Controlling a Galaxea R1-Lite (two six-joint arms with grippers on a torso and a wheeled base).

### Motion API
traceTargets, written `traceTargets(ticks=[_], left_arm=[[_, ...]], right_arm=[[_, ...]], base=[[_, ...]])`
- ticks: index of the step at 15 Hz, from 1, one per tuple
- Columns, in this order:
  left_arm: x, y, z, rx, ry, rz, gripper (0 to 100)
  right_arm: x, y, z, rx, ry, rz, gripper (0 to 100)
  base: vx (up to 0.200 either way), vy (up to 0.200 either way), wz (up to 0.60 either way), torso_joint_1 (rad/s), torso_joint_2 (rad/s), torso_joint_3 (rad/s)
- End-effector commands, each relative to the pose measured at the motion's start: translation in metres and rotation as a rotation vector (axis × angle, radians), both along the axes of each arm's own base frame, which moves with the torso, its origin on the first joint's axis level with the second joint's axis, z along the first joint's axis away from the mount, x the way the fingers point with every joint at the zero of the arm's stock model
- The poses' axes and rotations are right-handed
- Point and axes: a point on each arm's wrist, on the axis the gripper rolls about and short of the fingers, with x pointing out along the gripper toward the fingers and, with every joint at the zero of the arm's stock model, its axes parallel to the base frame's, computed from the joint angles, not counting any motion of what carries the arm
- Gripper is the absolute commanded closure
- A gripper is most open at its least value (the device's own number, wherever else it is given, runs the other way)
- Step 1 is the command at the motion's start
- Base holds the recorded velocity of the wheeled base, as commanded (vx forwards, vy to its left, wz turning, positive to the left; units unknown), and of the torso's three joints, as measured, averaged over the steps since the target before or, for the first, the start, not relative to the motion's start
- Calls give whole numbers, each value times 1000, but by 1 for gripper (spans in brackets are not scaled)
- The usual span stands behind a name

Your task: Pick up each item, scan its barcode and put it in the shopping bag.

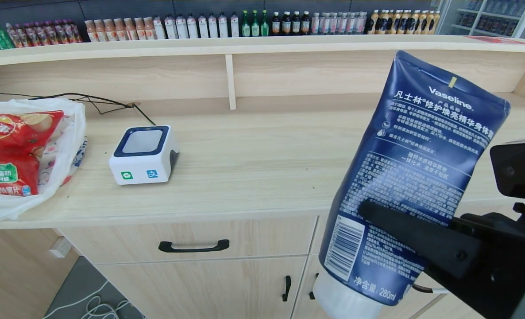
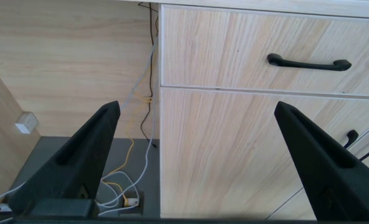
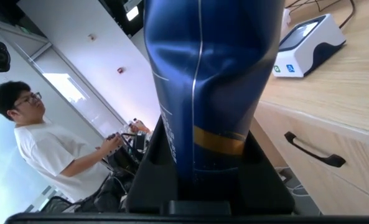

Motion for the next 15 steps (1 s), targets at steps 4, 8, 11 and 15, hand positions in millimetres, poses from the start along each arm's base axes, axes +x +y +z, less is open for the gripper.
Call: traceTargets(ticks=[4, 8, 11, 15], left_arm=[[0, 0, 0, 0, -1, 0, 0], [0, 0, 0, 0, -1, 0, 0], [0, 0, 0, 0, -1, 0, 0], [0, 0, 0, 4, -1, 0, 0]], right_arm=[[-4, -5, 3, 7, -37, -31, 100], [0, -9, -2, -64, -174, -140, 100], [5, -15, -8, -118, -239, -221, 100], [22, -31, -22, -250, -291, -546, 100]], base=[[0, 0, 0, 0, 0, 0], [0, 0, 0, 0, 0, 0], [0, 0, 0, 0, 0, 0], [0, 0, 0, 0, 0, 0]])
